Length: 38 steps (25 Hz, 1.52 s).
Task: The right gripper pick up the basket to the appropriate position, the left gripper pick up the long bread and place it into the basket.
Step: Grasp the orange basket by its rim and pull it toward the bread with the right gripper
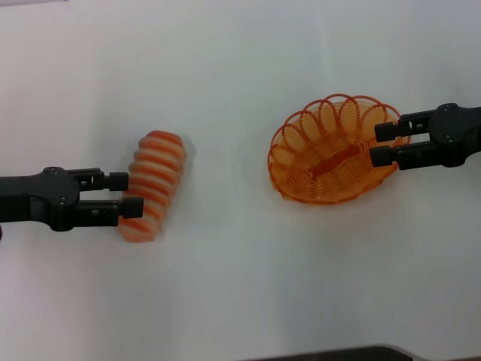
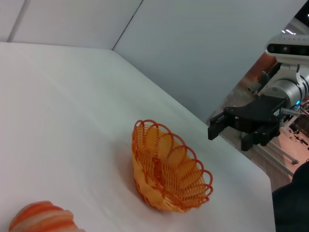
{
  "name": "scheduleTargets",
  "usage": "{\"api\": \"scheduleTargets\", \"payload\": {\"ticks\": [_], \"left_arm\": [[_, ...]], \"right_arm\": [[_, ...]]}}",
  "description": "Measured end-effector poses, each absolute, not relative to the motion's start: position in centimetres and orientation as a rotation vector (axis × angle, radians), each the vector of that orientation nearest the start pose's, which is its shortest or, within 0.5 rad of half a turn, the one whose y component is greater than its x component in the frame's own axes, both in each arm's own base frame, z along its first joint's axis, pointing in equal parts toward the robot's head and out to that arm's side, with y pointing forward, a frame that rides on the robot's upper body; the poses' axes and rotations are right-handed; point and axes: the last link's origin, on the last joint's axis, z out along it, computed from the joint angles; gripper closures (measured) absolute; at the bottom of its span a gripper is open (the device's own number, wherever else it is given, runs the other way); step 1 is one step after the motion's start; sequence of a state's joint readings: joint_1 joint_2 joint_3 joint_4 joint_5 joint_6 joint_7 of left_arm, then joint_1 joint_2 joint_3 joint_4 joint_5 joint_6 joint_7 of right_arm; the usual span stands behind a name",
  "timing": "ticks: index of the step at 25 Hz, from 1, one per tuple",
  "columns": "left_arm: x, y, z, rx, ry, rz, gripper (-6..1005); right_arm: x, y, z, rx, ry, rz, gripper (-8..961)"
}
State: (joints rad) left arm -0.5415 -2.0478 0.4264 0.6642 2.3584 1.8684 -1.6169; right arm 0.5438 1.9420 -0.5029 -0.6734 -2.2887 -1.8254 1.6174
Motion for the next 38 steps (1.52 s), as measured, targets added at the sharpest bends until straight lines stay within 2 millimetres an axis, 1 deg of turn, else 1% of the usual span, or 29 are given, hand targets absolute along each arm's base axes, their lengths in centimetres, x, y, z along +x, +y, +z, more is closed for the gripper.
{"api": "scheduleTargets", "payload": {"ticks": [15,18,21,25,26,27,28,31,32,38], "left_arm": [[-28.4,28.7,2.1,-2.879,-1.096,-0.662,218],[-28.4,28.7,2.1,-2.879,-1.096,-0.662,218],[-28.4,28.6,2.1,-2.88,-1.096,-0.656,218],[-28.6,28.6,2.0,-2.881,-1.103,-0.635,218],[-28.6,28.6,2.0,-2.881,-1.104,-0.633,218],[-28.6,28.6,2.0,-2.881,-1.105,-0.631,218],[-28.6,28.6,2.0,-2.881,-1.105,-0.631,217],[-28.6,28.6,2.1,-2.879,-1.106,-0.634,217],[-28.6,28.6,2.1,-2.878,-1.107,-0.636,218],[-28.8,28.5,2.1,-2.872,-1.112,-0.636,219]], "right_arm": [[29.1,31.1,6.1,-2.832,0.993,0.544,309],[28.5,32.3,6.7,-2.786,1.054,0.548,315],[27.3,34.1,7.6,-2.742,1.12,0.517,321],[25.9,36.5,8.6,-2.68,1.189,0.367,329],[25.7,37.1,8.6,-2.665,1.202,0.301,331],[25.5,38.1,8.4,-2.631,1.222,0.161,333],[25.5,38.1,8.4,-2.631,1.222,0.161,335],[25.5,39.2,7.4,-2.576,1.237,-0.076,342],[25.4,39.5,7.1,-2.569,1.229,-0.122,344],[25.1,39.9,5.3,-2.567,1.176,-0.254,356]]}}
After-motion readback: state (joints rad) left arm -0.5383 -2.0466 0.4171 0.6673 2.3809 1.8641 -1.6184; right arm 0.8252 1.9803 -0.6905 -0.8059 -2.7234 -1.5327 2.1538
